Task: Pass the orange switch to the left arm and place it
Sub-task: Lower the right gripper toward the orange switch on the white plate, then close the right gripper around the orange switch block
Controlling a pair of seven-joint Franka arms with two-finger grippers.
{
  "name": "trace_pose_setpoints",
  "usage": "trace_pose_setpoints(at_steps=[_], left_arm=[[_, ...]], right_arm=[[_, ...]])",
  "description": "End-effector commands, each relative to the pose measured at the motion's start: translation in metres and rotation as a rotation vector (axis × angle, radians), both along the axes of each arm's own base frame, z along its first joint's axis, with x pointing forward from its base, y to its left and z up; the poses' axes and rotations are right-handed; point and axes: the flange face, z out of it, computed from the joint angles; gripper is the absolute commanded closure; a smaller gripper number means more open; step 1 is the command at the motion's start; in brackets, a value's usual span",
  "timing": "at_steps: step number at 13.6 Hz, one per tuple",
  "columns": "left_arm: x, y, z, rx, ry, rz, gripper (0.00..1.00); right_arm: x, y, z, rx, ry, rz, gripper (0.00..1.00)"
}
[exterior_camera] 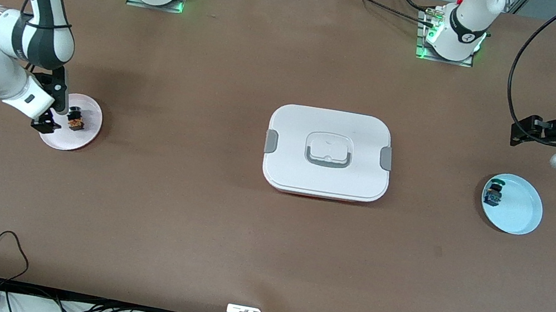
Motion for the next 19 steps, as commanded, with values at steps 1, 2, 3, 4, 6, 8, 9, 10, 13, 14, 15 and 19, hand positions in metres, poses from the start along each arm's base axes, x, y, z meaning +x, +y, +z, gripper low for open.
trace_pose_setpoints(at_steps=[1,2,3,4,6,8,9,10,13,14,15,19], left_arm=[[0.001,0.003,0.005,-0.025,0.009,-0.008,0.0],[0.001,0.003,0.005,-0.025,0.009,-0.008,0.0],[0.001,0.003,0.005,-0.025,0.009,-0.008,0.0],[0.001,0.003,0.005,-0.025,0.009,-0.008,0.0],[0.001,0.003,0.005,-0.025,0.009,-0.008,0.0],[0.001,0.003,0.005,-0.025,0.009,-0.008,0.0],[0.001,0.003,0.004,-0.025,0.01,-0.008,0.0],[0.001,0.003,0.004,-0.025,0.01,-0.008,0.0],[0.0,0.003,0.004,-0.025,0.019,-0.006,0.0],[0.0,0.004,0.004,-0.025,0.019,-0.005,0.0],[0.0,0.004,0.004,-0.025,0.019,-0.005,0.0],[0.0,0.005,0.004,-0.025,0.021,-0.003,0.0]], right_arm=[[0.003,0.001,-0.019,0.017,-0.01,0.102,0.0],[0.003,0.001,-0.024,0.018,-0.015,0.118,0.0],[0.004,0.002,-0.029,0.019,-0.015,0.138,0.0],[0.005,0.003,-0.033,0.018,-0.02,0.144,0.0],[0.004,0.004,-0.043,0.02,-0.01,0.157,0.0],[0.002,0.001,-0.046,0.023,-0.004,0.151,0.0],[-0.002,-0.007,-0.05,0.026,0.003,0.136,0.0],[-0.005,-0.011,-0.052,0.028,0.009,0.129,0.0],[-0.013,-0.012,-0.061,0.046,0.005,0.108,0.0],[-0.017,-0.012,-0.065,0.05,-0.004,0.1,0.0],[-0.022,-0.012,-0.069,0.056,-0.007,0.093,0.0],[-0.028,-0.012,-0.076,0.062,-0.015,0.083,0.0]])
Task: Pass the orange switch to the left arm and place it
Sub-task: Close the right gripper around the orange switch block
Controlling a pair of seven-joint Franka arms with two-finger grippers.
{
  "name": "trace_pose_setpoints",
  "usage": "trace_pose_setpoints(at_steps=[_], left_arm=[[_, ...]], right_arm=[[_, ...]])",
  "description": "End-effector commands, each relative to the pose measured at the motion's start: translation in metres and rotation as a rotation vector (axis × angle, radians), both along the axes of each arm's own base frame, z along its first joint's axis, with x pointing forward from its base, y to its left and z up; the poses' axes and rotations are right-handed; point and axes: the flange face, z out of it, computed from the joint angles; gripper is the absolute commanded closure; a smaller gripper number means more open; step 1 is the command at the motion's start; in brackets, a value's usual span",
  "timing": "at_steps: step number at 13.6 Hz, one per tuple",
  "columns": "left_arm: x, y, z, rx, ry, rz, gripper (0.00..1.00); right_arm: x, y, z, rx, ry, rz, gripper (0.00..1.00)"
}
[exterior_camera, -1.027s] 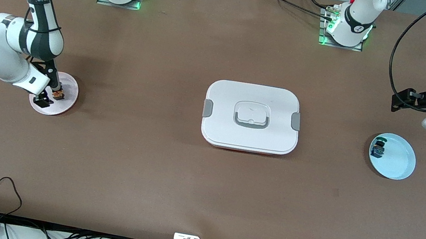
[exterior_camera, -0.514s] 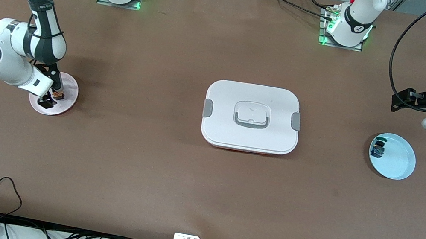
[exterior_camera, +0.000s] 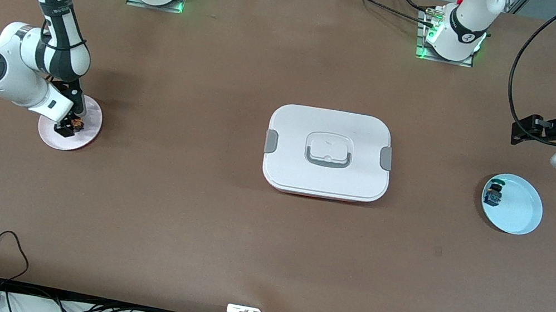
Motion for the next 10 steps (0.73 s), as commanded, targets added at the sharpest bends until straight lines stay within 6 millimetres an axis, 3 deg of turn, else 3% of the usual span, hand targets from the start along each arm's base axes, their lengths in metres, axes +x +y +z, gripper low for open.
trace_pose_setpoints(at_steps=[1,10], left_arm=[[0.0012,0.0033,0.0047,-0.025,0.007,-0.007,0.0],[0.001,0.0025,0.0045,-0.025,0.009,-0.008,0.0]], right_arm=[[-0.0074,-0.0032,-0.003,0.027,-0.041,0.02,0.0],[-0.0087,-0.0094,-0.0108,0.031,-0.058,-0.002,0.0]])
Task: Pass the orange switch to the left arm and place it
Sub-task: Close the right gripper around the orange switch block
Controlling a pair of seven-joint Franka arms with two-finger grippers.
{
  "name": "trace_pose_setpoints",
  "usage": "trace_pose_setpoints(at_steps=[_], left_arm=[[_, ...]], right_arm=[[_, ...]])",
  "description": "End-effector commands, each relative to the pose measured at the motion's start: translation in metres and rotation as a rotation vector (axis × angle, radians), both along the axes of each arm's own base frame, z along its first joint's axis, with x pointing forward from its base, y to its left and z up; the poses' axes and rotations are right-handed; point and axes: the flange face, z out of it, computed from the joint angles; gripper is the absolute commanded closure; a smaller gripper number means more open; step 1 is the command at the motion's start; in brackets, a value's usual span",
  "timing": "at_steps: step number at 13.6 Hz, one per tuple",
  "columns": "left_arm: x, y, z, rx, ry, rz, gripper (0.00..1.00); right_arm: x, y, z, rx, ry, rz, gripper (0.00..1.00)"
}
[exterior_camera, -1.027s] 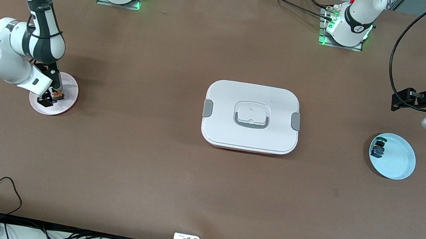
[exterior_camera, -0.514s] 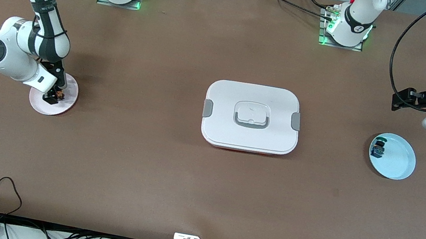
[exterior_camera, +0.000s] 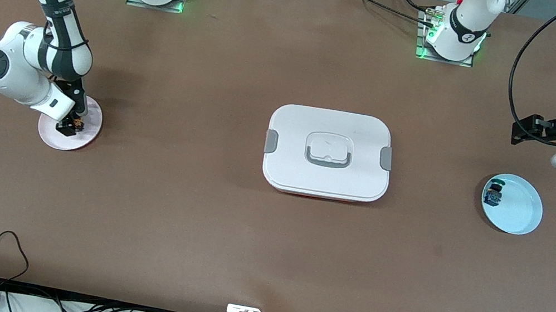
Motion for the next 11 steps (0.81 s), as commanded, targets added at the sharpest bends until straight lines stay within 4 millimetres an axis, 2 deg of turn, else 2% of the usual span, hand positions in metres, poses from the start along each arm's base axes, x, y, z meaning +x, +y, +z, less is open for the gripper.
trace_pose_setpoints(at_steps=[1,2,4,5,6,8,10,11], left_arm=[[0.001,0.002,0.005,-0.025,0.008,-0.01,0.0],[0.001,0.002,0.005,-0.025,0.008,-0.01,0.0],[0.001,-0.001,0.005,-0.025,0.008,-0.013,0.0],[0.001,-0.001,0.005,-0.025,0.006,-0.011,0.0],[0.001,-0.002,0.005,-0.025,0.008,-0.014,0.0],[0.001,-0.002,0.005,-0.025,0.006,-0.014,0.0],[0.001,-0.001,0.005,-0.025,0.008,-0.013,0.0],[0.001,-0.001,0.005,-0.025,0.009,-0.013,0.0]], right_arm=[[-0.003,-0.008,-0.004,0.015,-0.042,0.029,0.02],[-0.004,-0.008,-0.004,0.015,-0.039,0.029,0.07],[-0.003,-0.008,-0.006,0.017,-0.046,0.027,0.3],[-0.003,-0.008,-0.006,0.019,-0.048,0.021,0.56],[-0.003,-0.007,-0.006,0.027,-0.051,0.007,0.68],[-0.001,0.0,-0.006,0.047,-0.055,-0.006,0.84],[0.004,0.009,0.003,0.056,-0.065,0.006,0.98],[0.007,0.012,0.012,0.061,-0.058,0.011,0.99]])
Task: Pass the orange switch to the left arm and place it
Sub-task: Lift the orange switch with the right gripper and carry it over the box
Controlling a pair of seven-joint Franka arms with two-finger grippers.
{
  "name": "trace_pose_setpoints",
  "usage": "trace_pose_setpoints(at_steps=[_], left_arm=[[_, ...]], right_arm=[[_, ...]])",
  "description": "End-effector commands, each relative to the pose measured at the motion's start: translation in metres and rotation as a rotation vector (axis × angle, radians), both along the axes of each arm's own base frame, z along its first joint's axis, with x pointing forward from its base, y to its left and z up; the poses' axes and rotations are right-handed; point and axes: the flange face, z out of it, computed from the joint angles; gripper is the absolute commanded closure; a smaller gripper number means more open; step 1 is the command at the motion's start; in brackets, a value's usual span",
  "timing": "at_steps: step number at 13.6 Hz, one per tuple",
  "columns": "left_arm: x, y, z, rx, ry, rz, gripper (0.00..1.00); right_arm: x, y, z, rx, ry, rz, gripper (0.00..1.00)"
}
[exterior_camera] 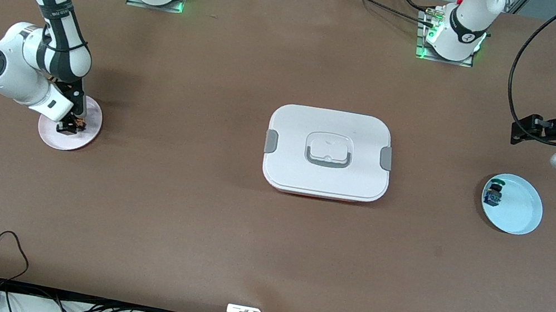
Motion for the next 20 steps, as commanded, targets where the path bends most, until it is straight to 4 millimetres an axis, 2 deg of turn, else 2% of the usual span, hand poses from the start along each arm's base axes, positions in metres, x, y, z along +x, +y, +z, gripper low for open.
trace_pose_setpoints(at_steps=[1,5,6,7,11,14,16,18,20], left_arm=[[0.0,0.0,0.004,-0.025,0.015,-0.01,0.0],[-0.001,0.001,0.005,-0.025,0.017,-0.01,0.0],[0.0,0.001,0.004,-0.025,0.018,-0.01,0.0],[-0.001,0.001,0.005,-0.025,0.017,-0.01,0.0],[-0.001,0.001,0.005,-0.025,0.018,-0.01,0.0],[-0.001,0.001,0.005,-0.024,0.021,0.001,0.0],[-0.005,0.002,0.003,-0.023,0.05,0.002,0.0],[-0.01,-0.002,0.002,-0.021,0.099,-0.01,0.0],[-0.016,-0.012,0.001,-0.046,0.156,-0.021,0.0]], right_arm=[[0.009,0.012,0.021,0.036,-0.022,0.053,1.0],[0.04,0.044,0.072,0.155,0.075,0.02,1.0],[0.045,0.058,0.082,0.201,0.098,0.0,1.0],[0.052,0.079,0.098,0.251,0.139,-0.048,1.0],[0.063,0.16,0.141,0.423,0.226,-0.161,1.0],[0.061,0.213,0.157,0.638,0.293,-0.251,1.0],[0.058,0.243,0.159,0.746,0.326,-0.271,1.0],[0.054,0.264,0.162,0.836,0.356,-0.291,1.0],[0.051,0.298,0.177,0.982,0.383,-0.322,1.0]])
